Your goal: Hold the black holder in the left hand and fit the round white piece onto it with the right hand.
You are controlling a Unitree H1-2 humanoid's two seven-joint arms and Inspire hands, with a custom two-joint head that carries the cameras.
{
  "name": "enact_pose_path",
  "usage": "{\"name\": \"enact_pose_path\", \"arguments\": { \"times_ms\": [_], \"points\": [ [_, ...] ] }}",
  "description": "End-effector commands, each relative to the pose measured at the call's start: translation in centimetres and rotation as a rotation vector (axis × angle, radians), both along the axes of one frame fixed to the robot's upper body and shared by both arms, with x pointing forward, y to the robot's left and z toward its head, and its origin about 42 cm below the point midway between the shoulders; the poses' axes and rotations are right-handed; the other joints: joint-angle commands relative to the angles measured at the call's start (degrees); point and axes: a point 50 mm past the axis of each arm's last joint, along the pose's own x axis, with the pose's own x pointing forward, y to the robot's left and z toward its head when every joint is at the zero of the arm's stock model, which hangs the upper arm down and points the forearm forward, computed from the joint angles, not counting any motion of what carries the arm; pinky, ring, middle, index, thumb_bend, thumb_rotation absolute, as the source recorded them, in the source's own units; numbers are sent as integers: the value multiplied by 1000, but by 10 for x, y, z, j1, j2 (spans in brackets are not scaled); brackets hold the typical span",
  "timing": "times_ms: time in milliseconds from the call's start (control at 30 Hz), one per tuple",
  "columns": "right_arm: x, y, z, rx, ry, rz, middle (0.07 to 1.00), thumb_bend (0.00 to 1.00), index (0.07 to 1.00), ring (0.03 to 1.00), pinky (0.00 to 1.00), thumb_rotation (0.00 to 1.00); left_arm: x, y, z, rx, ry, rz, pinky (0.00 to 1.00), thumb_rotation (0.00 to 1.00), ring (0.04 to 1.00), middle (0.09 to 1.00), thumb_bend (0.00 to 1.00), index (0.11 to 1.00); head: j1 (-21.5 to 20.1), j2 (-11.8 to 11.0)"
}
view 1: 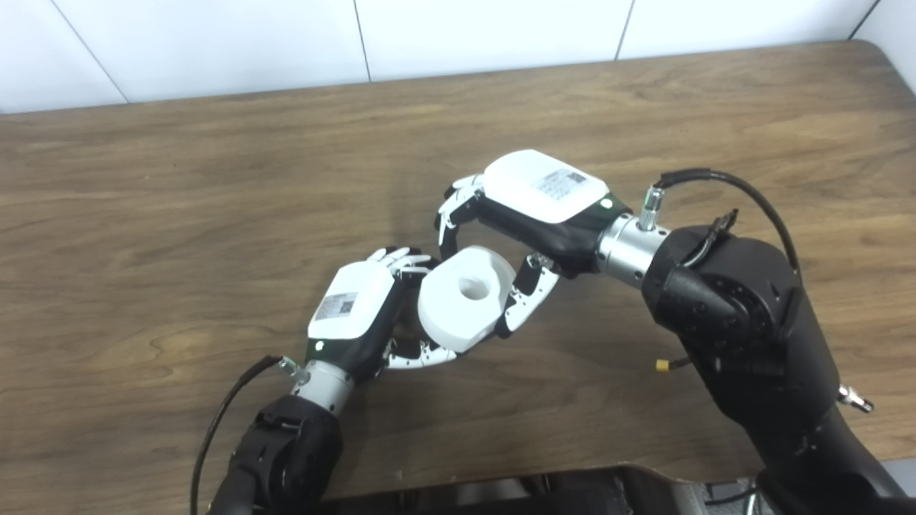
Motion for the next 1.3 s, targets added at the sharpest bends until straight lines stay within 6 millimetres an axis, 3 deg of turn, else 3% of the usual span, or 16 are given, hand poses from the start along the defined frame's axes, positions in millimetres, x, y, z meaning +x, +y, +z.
{"name": "enact_pose_path", "arguments": {
  "times_ms": [0, 533, 833, 1267],
  "points": [
    [1, 2, 6, 9, -51, 10, 770, 526, 483, 870, 752, 138, -3, -3, -6, 24, 49, -16, 925, 51, 881, 811, 516, 489, 0, 0],
    [7, -6, 8, -4, -75, -22, 766, 526, 483, 866, 748, 141, -4, 0, -5, 25, 51, -18, 931, 50, 885, 812, 515, 490, -8, 2],
    [8, -7, 22, 28, -98, -24, 760, 527, 481, 865, 726, 142, -3, 1, -6, 31, 48, -20, 930, 50, 881, 807, 516, 489, -10, 3],
    [10, -7, 45, 22, -134, -26, 768, 526, 482, 883, 771, 140, -3, 1, -5, 26, 52, -17, 930, 50, 883, 809, 516, 490, -13, 7]
  ]
}}
